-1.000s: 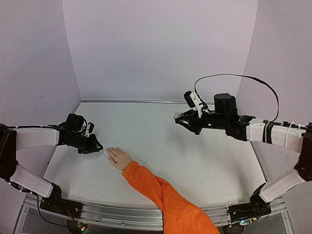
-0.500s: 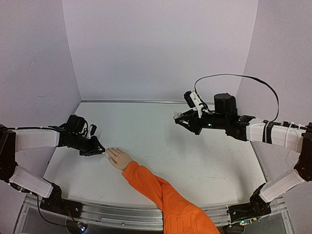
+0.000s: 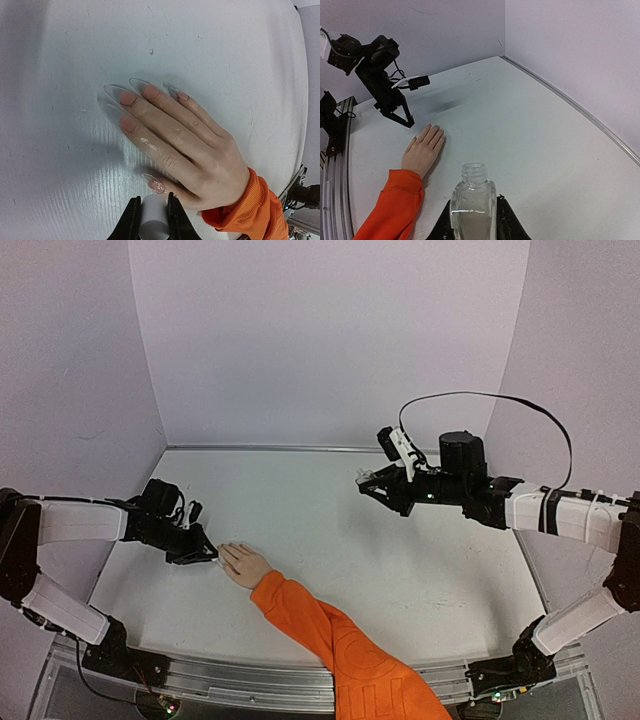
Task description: Paint the nails
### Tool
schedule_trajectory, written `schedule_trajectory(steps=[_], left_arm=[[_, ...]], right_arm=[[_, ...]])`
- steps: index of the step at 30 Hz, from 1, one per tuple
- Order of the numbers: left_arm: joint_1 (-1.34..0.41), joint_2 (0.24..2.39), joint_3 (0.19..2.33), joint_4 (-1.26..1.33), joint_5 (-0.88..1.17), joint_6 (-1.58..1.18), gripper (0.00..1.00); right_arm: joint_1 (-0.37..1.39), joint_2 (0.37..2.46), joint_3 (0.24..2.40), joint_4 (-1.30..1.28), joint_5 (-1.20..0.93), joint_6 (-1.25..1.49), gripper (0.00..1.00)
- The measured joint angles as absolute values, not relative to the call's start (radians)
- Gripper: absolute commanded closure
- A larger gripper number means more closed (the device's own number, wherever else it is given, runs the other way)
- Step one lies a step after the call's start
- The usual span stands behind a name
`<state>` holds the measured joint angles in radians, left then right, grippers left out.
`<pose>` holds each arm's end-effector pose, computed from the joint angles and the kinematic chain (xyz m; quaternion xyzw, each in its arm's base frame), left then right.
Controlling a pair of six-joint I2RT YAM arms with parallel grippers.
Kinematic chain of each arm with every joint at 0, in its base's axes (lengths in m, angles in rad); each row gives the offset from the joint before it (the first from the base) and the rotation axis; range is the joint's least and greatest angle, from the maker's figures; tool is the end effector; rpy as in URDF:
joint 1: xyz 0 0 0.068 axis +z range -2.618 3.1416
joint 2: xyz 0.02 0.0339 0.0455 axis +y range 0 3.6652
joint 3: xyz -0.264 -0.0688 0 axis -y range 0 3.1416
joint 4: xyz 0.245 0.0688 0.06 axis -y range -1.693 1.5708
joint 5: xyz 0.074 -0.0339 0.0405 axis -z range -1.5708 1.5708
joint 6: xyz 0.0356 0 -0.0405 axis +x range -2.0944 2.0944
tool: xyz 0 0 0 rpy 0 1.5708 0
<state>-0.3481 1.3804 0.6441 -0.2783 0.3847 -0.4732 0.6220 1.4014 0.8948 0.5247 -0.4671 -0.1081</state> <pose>0.2289 -0.0973 0.1618 -0.0066 0.9453 -0.2761 0.1737 0.2545 0.2022 0.3092 -0.3976 0.5778 0.3332 0.6301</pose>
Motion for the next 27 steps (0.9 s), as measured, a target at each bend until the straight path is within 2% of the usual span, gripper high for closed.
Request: schedule_trajectory(steps=[27], left_arm=[[-0.348,1.416,0.648,-0.248,0.396,-0.473,1.00]], right_arm=[[0.622,1.401,0.895,0.525,-0.467,-0.108,1.00]])
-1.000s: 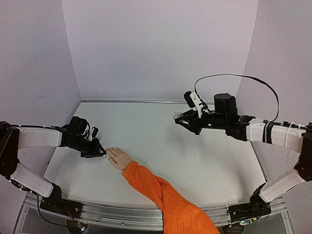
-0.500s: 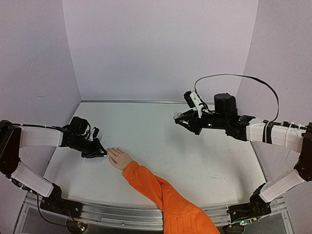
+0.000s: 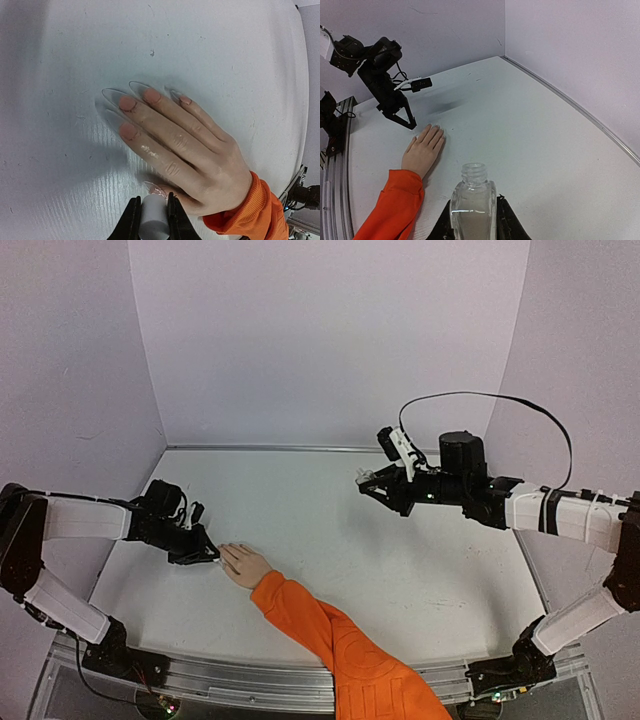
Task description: Paint the nails
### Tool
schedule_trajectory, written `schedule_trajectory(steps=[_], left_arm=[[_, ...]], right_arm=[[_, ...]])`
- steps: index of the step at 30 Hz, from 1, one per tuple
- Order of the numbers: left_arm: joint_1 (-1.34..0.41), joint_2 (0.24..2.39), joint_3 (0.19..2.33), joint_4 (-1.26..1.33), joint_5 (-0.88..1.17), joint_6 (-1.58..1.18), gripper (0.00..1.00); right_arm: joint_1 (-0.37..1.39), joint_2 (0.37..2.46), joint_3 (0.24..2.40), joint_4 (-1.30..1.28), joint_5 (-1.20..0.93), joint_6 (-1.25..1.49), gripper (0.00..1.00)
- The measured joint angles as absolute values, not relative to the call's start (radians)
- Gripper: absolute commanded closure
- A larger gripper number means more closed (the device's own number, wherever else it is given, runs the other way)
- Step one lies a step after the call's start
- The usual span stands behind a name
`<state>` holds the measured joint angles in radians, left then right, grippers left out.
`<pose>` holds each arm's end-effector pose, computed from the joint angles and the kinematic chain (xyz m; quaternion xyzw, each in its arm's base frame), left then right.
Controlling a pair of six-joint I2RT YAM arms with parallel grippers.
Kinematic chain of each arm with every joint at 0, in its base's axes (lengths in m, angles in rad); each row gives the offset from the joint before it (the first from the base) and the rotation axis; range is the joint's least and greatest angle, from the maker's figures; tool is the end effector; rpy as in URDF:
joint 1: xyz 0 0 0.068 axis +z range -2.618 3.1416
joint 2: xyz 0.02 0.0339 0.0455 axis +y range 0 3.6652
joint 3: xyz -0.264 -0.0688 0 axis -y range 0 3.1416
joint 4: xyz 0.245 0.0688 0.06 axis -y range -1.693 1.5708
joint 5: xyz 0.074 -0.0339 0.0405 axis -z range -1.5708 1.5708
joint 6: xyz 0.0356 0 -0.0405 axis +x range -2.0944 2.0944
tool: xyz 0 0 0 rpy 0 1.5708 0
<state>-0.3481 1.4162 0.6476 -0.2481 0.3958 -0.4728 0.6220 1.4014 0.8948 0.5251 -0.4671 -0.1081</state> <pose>0.2335 -0.0993 0.1563 -0.0051 0.9446 -0.2804 0.1704 0.2545 0.2022 0.3093 -0.3976 0.5777 0.3332 0.6302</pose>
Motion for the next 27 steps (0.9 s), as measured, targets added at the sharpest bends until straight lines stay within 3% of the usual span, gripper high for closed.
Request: schedule_trajectory(steps=[27], left_arm=[[-0.345,1.449,0.681,-0.243,0.336,-0.469,1.00]], right_arm=[[0.616,1.405,0.895,0.525,-0.467,-0.108,1.00]])
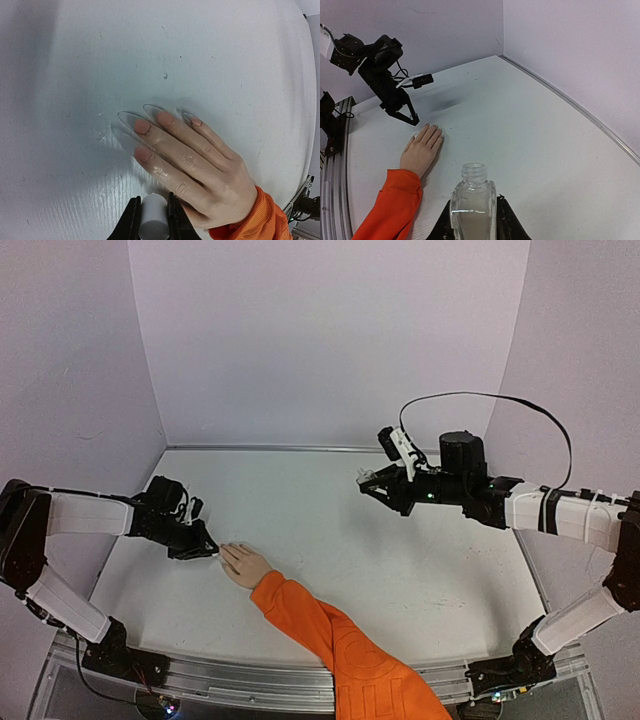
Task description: Paint the nails
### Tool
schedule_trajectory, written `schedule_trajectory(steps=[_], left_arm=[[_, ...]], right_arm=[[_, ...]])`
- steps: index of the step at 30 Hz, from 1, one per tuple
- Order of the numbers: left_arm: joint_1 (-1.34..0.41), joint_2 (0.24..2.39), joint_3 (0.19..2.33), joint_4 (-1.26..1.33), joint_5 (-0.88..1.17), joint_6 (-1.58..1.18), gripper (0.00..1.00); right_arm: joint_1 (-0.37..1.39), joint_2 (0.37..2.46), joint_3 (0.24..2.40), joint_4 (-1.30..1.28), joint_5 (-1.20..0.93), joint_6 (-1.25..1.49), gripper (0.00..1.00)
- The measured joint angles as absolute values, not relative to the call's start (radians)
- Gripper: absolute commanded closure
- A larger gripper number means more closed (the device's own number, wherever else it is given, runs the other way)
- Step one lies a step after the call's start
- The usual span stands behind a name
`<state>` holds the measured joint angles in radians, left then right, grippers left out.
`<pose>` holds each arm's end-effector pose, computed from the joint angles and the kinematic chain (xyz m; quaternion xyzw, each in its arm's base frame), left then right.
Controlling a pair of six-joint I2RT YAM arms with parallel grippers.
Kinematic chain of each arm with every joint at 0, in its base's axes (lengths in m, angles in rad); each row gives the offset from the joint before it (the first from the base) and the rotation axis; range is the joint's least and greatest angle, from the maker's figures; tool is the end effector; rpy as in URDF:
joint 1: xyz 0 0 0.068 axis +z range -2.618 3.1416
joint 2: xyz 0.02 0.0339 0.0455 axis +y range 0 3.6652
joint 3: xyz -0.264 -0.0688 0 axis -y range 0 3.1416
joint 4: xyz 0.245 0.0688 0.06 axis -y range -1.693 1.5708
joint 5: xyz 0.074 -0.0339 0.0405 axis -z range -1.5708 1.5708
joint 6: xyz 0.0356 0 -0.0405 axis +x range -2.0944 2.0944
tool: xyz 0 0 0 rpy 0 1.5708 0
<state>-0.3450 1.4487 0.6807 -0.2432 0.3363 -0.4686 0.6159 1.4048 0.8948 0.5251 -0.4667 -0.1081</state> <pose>0.2434 -0.1000 0.1573 -0.0124 0.9486 -0.2555 0.1864 0.2563 0.2010 0.3082 -0.3958 0.5801 0.3312 0.6301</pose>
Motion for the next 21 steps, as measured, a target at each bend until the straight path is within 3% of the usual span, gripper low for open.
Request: schedule_trajectory(steps=[21], left_arm=[[-0.345,1.332,0.632,-0.262,0.363,-0.496,1.00]], right_arm=[[0.616,1.404,0.895,0.526,-0.467,-0.108,1.00]])
